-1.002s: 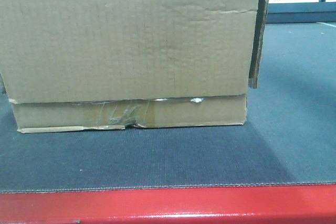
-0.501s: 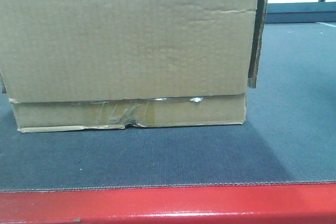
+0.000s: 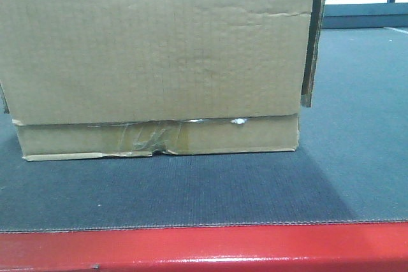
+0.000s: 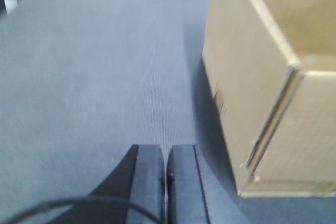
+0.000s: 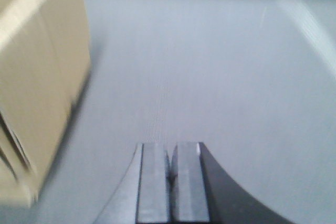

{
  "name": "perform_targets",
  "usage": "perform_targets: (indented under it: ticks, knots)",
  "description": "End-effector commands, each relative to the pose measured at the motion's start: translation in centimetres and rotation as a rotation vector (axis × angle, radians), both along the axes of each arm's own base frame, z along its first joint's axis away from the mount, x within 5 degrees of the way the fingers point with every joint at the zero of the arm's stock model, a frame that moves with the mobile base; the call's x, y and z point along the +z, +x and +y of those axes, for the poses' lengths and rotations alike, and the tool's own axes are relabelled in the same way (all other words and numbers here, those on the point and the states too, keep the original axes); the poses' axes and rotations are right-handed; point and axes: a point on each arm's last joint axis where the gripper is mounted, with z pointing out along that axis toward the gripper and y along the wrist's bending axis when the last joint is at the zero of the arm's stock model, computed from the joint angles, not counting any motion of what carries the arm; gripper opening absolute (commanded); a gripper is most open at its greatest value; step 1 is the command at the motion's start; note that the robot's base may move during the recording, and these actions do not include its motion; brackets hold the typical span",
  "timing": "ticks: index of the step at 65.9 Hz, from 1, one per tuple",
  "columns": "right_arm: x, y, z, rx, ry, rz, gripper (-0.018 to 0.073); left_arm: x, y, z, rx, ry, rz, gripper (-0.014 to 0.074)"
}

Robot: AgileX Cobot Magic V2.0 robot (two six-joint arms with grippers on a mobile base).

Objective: Grab carton from right shelf to conveyor

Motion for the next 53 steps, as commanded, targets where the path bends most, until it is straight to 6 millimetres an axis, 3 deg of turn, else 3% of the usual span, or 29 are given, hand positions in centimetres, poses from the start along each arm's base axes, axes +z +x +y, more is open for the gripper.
perform_targets:
  ticks: [1, 14, 53]
  knots:
    - [0.8, -1.9, -0.3, -0.006, -0.019, -0.154, -0.0070, 0.3, -1.2, 0.1, -0.011, -0.001, -0.082, 0.0015]
    - [1.6, -4.1, -0.5, -0.009, -0.004, -0.299, -0.0070, 0.7, -2.6, 0.3, -0.010, -0.011, -0.154, 0.0015]
    - [1.8, -4.1, -0.5, -0.009, -0.001, -0.323, -0.0070, 0.8, -2.8, 0.3, -0.010, -0.012, -0.166, 0.0015]
